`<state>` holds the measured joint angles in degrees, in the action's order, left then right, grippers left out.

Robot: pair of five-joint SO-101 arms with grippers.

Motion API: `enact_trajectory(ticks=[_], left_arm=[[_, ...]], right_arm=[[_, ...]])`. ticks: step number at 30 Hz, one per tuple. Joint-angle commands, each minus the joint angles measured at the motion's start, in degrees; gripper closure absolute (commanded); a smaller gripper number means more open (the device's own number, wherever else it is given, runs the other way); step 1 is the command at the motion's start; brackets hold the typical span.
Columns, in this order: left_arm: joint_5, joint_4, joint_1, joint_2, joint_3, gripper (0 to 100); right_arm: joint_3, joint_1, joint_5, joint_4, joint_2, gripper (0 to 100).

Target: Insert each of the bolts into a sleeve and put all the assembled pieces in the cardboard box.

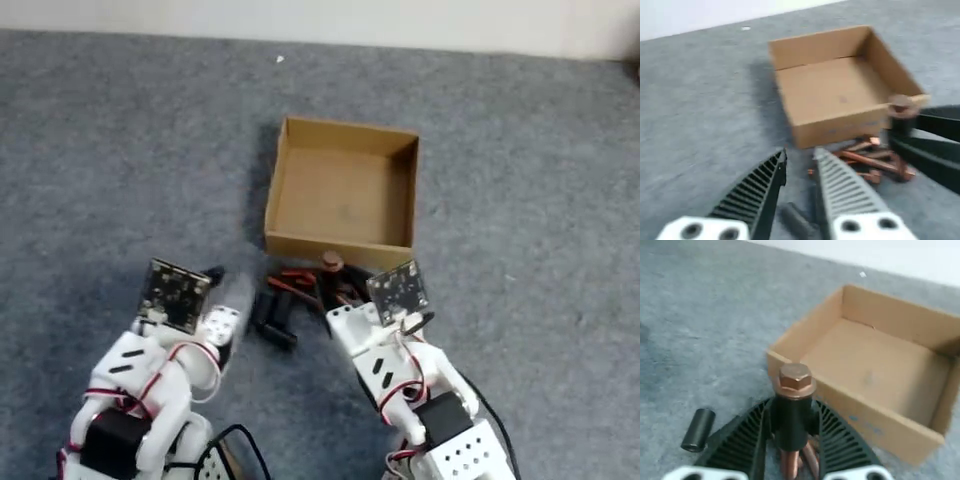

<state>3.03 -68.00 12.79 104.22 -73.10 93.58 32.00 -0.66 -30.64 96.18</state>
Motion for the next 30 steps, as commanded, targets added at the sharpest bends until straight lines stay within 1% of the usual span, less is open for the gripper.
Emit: enact_trajectory(ticks=[1,4,6,9,13,15,18,20,23,30], left_arm=[[-3.0,-0.2,-8.7,0.3,1.6,100],[-2.8,-0.2,-14.8,0.3,0.7,99],[-2.7,-0.2,-17.5,0.3,-0.7,99],[-2.7,-0.2,-19.8,0.3,-3.8,99],[-2.7,0.4,-22.7,0.3,-8.5,99],[-2.9,2.9,-24.5,0.3,-11.3,99],[-2.9,8.2,-27.1,0.3,-14.3,99],[-2.9,10.5,-27.4,0.3,-15.5,99],[-2.9,12.0,-27.4,0.3,-16.3,99],[-2.9,11.9,-27.5,0.3,-16.3,99]], right_arm=[[-6.9,-2.3,1.4,-3.0,0.7,99.4],[-12.0,-3.5,1.5,-8.1,-2.3,99.4],[-15.8,-3.9,2.4,-10.2,-6.5,99.4],[-21.9,-4.4,4.0,-10.8,-15.6,99.4],[-32.2,-7.9,3.9,-10.8,-29.5,99.4],[-38.2,-9.9,3.3,-10.8,-36.4,99.4],[-46.8,-10.9,-1.3,-10.8,-46.0,99.4],[-52.0,-10.9,-3.4,-10.6,-52.3,99.4],[-59.8,-11.3,-4.0,-10.6,-61.4,99.3],[-72.4,-17.5,-3.8,-10.6,-81.6,99.2]])
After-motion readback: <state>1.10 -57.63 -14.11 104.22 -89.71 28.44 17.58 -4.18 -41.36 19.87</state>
